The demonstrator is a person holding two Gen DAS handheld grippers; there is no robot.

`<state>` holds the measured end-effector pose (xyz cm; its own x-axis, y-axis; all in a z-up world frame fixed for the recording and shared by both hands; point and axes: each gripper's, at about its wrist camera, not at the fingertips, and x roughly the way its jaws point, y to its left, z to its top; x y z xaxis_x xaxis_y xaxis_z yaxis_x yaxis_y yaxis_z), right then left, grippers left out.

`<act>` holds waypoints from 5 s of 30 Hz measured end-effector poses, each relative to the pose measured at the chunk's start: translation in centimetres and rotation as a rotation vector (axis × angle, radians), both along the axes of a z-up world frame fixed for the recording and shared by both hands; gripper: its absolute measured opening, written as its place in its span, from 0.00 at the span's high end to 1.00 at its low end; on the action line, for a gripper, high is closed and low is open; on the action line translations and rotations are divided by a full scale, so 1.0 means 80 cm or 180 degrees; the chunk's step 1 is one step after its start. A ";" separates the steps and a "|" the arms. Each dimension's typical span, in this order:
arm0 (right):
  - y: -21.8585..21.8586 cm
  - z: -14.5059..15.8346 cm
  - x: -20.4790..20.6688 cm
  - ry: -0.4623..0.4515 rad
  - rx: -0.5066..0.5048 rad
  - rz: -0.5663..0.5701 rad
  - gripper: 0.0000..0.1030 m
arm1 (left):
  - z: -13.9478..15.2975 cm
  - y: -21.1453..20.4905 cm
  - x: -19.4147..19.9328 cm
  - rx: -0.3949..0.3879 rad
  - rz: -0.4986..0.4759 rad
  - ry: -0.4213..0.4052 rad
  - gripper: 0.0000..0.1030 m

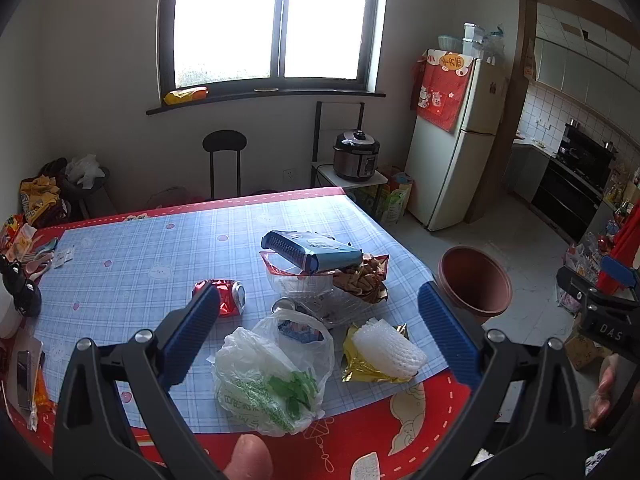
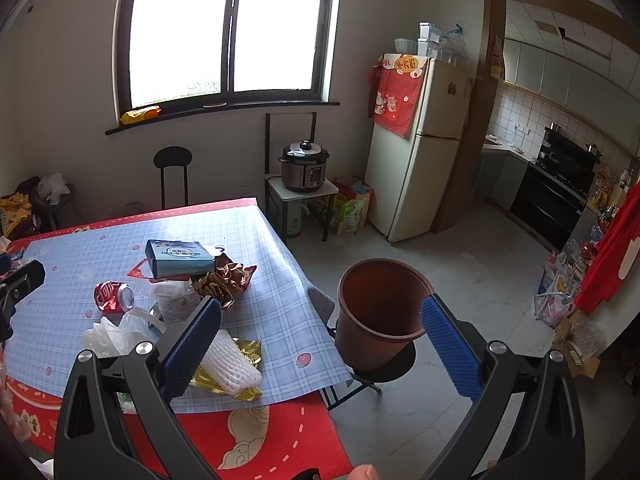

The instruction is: Collect trash

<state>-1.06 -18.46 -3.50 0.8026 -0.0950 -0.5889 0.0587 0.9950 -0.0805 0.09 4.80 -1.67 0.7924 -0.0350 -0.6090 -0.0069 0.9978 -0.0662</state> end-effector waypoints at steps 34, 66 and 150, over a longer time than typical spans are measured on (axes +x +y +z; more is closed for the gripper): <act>0.108 -0.131 0.031 0.0743 0.0287 0.0149 0.04 | -0.251 0.165 0.049 -0.0956 -0.0072 0.1427 0.16; 0.147 -0.158 0.054 0.1131 0.0403 0.0476 0.04 | -0.315 0.167 0.068 -0.1019 -0.0267 0.1474 0.82; 0.205 -0.133 0.156 0.0101 0.1139 0.1478 0.80 | -0.188 0.312 0.011 -0.0832 0.0992 0.0515 0.82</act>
